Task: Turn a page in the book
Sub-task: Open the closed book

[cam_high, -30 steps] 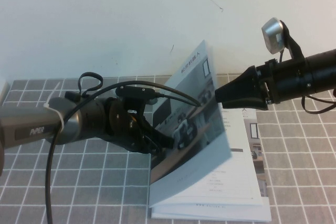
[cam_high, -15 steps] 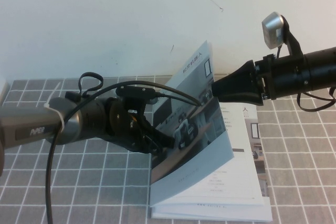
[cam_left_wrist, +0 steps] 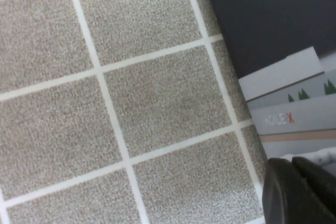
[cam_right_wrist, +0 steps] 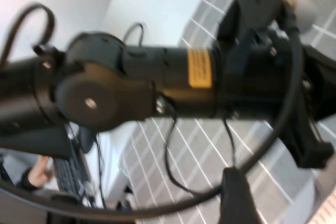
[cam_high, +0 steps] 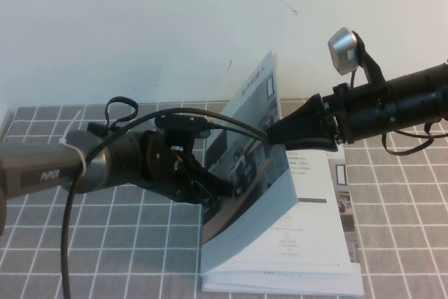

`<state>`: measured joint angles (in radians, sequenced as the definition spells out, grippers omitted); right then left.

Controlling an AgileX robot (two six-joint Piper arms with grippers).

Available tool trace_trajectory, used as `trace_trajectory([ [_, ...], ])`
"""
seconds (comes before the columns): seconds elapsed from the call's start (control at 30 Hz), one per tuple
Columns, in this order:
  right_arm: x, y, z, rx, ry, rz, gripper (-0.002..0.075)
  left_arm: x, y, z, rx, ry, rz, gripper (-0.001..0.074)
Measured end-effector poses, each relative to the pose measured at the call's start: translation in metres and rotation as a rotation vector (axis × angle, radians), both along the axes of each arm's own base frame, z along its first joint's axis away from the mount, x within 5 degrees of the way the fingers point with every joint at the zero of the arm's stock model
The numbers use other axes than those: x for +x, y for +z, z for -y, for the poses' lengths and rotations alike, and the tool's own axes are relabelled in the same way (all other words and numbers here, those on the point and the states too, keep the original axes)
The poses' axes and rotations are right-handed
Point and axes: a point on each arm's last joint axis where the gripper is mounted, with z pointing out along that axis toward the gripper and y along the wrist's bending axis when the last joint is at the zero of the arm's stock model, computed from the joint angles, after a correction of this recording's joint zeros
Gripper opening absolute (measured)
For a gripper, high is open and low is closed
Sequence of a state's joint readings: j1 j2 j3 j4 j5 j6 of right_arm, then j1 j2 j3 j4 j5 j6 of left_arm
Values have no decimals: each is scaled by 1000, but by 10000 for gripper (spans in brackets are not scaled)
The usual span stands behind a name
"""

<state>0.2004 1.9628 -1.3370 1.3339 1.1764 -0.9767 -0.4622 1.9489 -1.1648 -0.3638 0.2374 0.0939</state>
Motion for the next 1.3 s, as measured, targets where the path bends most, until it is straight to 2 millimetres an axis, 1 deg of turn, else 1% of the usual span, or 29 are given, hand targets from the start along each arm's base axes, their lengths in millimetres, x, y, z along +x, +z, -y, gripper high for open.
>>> trace_trajectory([
  [0.13, 2, 5, -3, 61, -26, 7, 388, 0, 0, 0, -1, 1, 4, -4],
  [0.27, 3, 7, -4, 84, -40, 5, 388, 1, 0, 0, -2, 2, 7, -4],
  [0.37, 3, 7, -4, 86, -40, 7, 388, -1, 9, -1, -12, 2, 27, -4],
  [0.47, 3, 7, -4, 86, -39, 9, 388, -5, 34, -2, -40, 1, 79, -4],
  [0.57, 3, 7, -4, 86, -39, 9, 388, -14, 67, -5, -72, -7, 153, -4],
  [0.67, 3, 7, -4, 86, -39, 9, 388, -28, 99, -11, -93, -22, 228, -4],
  [0.73, 3, 7, -4, 86, -39, 9, 388, -40, 117, -16, -101, -35, 246, -4],
  [0.83, 3, 8, -4, 88, -41, 8, 374, -63, 131, -25, -103, -59, 235, -4],
  [0.9, 4, 8, -4, 91, -43, 8, 358, -83, 135, -27, -107, -83, 240, -4],
  [1.0, 4, 8, -4, 95, -45, 7, 349, -118, 139, -26, -131, -140, 283, -4],
  [1.1, 4, 8, -4, 95, -45, 7, 346, -156, 139, -18, -186, -217, 347, -4],
  [1.17, 4, 8, -4, 95, -45, 7, 345, -179, 135, -8, -232, -281, 378, -4],
  [1.27, 4, 8, -4, 96, -45, 7, 344, -205, 133, 11, -295, -383, 431, -4],
  [1.3, 4, 8, -4, 96, -45, 7, 344, -209, 132, 17, -309, -407, 442, -4],
])
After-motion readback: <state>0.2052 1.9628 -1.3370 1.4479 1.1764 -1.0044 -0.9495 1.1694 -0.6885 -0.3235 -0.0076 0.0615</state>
